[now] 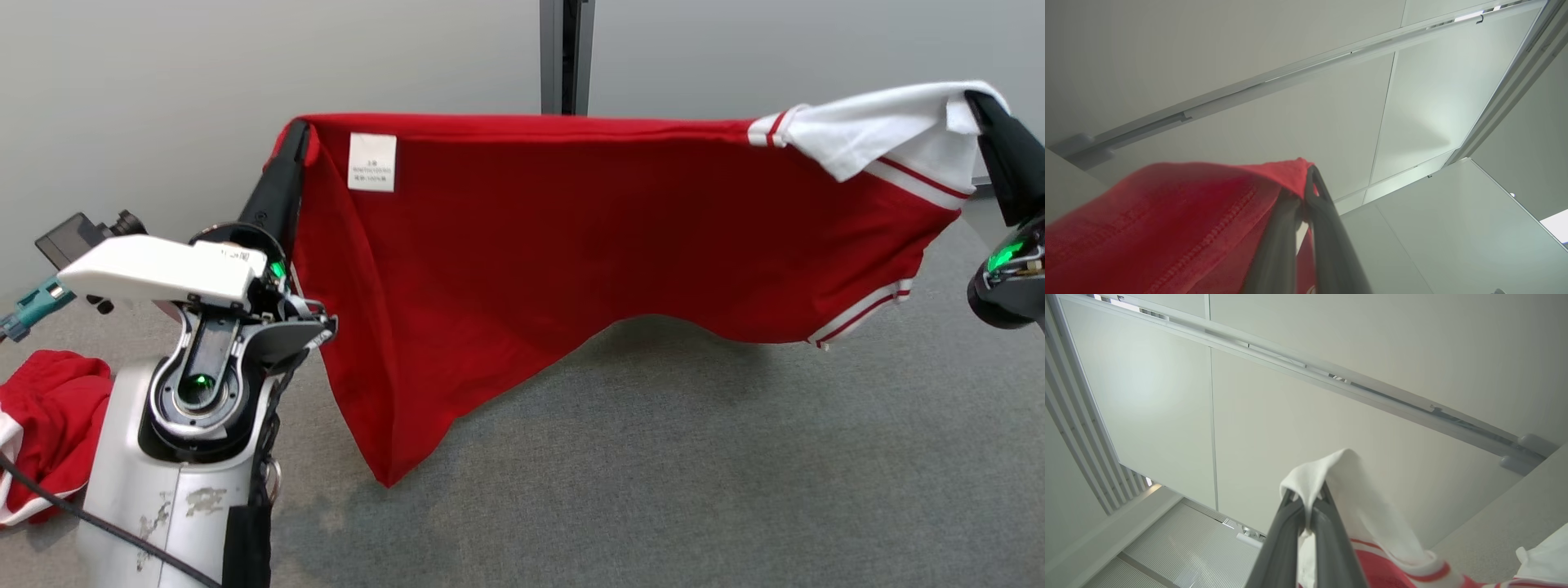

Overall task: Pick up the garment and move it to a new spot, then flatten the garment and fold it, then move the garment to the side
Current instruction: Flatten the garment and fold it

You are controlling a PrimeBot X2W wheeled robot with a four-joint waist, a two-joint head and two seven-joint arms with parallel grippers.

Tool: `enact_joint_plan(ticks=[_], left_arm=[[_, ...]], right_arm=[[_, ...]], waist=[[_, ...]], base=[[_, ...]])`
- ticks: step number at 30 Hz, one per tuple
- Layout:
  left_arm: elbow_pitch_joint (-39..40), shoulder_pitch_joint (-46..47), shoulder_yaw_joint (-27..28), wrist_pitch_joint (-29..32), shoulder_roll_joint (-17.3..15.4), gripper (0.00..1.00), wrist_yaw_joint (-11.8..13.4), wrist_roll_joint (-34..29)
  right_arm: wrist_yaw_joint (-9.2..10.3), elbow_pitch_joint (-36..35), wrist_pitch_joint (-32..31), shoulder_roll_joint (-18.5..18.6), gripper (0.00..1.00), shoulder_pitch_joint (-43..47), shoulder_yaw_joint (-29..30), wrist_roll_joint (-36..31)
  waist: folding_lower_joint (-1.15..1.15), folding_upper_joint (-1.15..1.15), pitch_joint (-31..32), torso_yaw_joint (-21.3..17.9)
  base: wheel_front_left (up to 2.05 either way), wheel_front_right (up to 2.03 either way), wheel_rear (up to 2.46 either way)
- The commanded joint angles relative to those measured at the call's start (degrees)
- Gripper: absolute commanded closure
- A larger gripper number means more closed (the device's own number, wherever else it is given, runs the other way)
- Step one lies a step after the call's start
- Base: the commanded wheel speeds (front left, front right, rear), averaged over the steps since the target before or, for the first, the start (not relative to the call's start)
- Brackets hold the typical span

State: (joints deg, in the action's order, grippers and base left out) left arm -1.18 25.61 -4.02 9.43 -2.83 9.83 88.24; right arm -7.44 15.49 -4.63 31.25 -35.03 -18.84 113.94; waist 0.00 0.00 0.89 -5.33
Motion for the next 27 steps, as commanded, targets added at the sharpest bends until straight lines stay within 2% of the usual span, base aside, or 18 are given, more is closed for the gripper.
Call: enact_joint_plan(ticks=[1,3,7,14,22,27], left_arm=[[-1.98,2.64,0.5,-2.01,-0.22,1.0,1.0,-0.73],[-5.82,5.99,0.54,-5.31,-0.23,1.0,2.69,-1.65],[-9.43,9.27,-1.18,-6.69,-0.32,1.0,4.22,-3.35],[-17.05,17.9,-6.28,-4.51,-3.68,1.0,5.73,-9.3],[-25.62,32.81,-9.82,-1.71,-6.09,1.0,7.49,-14.03],[-31.52,45.18,-11.49,-3.76,-6.18,1.0,6.64,-17.88]], right_arm=[[-0.1,2.82,1.65,-0.31,1.0,-2.77,-0.78,2.17],[-0.11,9.06,5.07,-1.15,1.0,-7.78,-4.22,4.7],[-0.1,12.98,7.43,-2.64,1.0,-13.56,-8.48,7.07],[-0.1,21.76,11.71,-5.35,1.0,-28.09,-17.86,9.12],[-0.1,34.93,13.09,-7.49,1.0,-46.7,-24.35,9.28],[-0.1,40.33,15.46,-8.86,1.0,-59.39,-26.2,5.56]], waist=[[0.0,0.0,0.01,0.01],[0.0,0.0,-0.01,0.0],[0.0,0.0,-0.37,-0.27],[0.0,0.0,-3.33,-1.12],[0.0,0.0,-12.55,-1.46],[0.0,0.0,-20.15,-1.64]], base=[[0.0,0.0,0.0],[0.0,0.0,0.0],[0.0,0.0,0.0],[0.0,0.0,0.0],[0.0,0.0,0.0],[0.0,0.0,0.0]])
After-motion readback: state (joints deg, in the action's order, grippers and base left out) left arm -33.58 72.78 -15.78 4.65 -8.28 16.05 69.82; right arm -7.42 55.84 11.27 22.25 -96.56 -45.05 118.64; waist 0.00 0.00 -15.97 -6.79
